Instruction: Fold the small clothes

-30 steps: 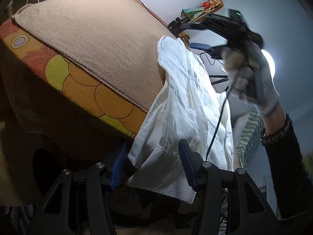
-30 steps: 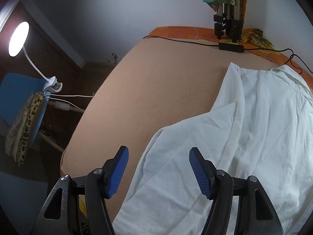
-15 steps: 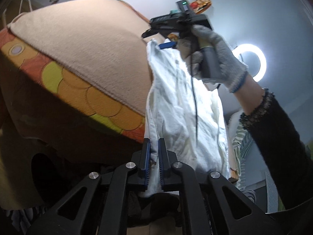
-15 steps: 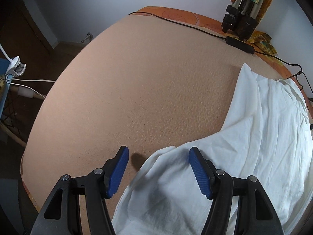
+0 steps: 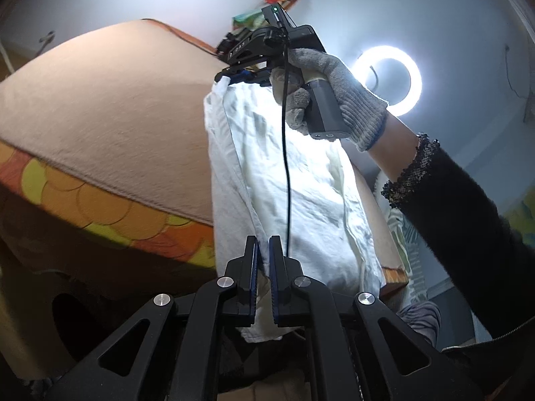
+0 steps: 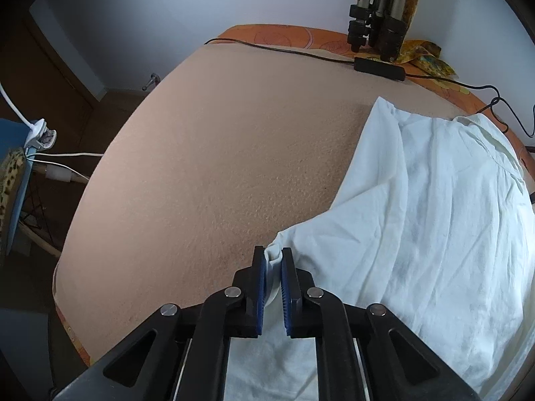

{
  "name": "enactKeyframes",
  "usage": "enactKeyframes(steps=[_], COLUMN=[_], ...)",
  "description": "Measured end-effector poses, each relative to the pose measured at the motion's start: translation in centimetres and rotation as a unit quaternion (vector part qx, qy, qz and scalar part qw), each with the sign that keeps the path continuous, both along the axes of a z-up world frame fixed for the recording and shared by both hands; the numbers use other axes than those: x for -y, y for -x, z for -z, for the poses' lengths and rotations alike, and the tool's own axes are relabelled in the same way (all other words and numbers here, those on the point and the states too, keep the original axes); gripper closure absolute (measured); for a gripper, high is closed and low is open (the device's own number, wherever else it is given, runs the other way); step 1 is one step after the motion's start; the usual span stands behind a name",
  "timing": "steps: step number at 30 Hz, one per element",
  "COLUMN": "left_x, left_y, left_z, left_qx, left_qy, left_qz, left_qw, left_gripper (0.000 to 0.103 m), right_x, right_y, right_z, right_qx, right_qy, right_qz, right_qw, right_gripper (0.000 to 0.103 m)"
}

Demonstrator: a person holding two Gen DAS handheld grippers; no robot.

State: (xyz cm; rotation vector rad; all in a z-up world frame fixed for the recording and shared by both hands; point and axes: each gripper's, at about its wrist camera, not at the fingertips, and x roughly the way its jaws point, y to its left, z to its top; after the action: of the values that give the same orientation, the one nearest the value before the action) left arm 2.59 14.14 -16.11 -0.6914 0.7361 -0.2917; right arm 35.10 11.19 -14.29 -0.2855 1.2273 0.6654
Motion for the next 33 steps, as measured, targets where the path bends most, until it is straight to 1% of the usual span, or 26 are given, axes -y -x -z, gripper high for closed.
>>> enactKeyframes(steps=[2, 6, 10, 12, 16, 19, 23, 26, 27, 29, 31, 32, 33], left_x=[0.5, 2.2, 4.5, 5.7, 8.0, 8.9, 9.8, 9.8, 10.7, 10.9, 11.2, 11.0, 10.9], left_y=[0.3, -0.5, -1.5, -2.0, -2.9, -3.3, -3.9, -4.1, -4.2, -4.3, -4.2, -4.0, -3.7], left_z=[-0.4, -1.7, -2.3, -2.4, -2.2, -2.1, -1.4, -0.8, -0.5, -0.1, -0.1, -0.3, -0.5], left_qx=[0.005, 0.013, 0.016, 0.016, 0.012, 0.005, -0.009, -0.022, -0.025, -0.032, -0.038, -0.04, -0.042], left_qy=[-0.008, -0.025, -0.04, -0.048, -0.063, -0.074, -0.077, -0.074, -0.073, -0.071, -0.071, -0.068, -0.067], left_qz=[0.014, 0.047, 0.091, 0.112, 0.15, 0.17, 0.178, 0.181, 0.182, 0.189, 0.197, 0.201, 0.206], left_qw=[0.9999, 0.9985, 0.9949, 0.9924, 0.9866, 0.9827, 0.981, 0.9805, 0.9803, 0.9788, 0.9772, 0.9764, 0.9753], left_gripper=[0.098, 0.098, 0.098, 0.098, 0.098, 0.098, 0.098, 0.098, 0.098, 0.098, 0.098, 0.097, 0.091], right_x=[1.6, 5.5, 10.2, 12.2, 14.9, 16.1, 16.8, 17.0, 17.0, 16.7, 16.5, 16.7, 17.1], right_y=[-0.1, -0.9, -2.0, -2.4, -3.0, -3.4, -3.5, -3.9, -3.9, -3.9, -3.7, -3.7, -3.6], right_z=[-1.0, -2.4, -2.4, -2.2, -1.5, -0.8, 0.8, 1.7, 2.0, 2.4, 2.3, 2.1, 1.7], right_qx=[0.002, 0.002, -0.002, 0.0, -0.002, -0.007, -0.011, -0.016, -0.017, -0.011, 0.001, 0.002, 0.001], right_qy=[-0.018, -0.06, -0.095, -0.1, -0.101, -0.098, -0.078, -0.075, -0.073, -0.057, -0.037, -0.034, -0.038], right_qz=[0.004, 0.022, 0.053, 0.065, 0.081, 0.09, 0.091, 0.094, 0.094, 0.088, 0.079, 0.077, 0.075], right_qw=[1.0, 0.998, 0.994, 0.993, 0.992, 0.991, 0.993, 0.993, 0.993, 0.994, 0.996, 0.996, 0.996], right_gripper=[0.098, 0.099, 0.099, 0.099, 0.099, 0.099, 0.099, 0.099, 0.099, 0.098, 0.091, 0.083, 0.078])
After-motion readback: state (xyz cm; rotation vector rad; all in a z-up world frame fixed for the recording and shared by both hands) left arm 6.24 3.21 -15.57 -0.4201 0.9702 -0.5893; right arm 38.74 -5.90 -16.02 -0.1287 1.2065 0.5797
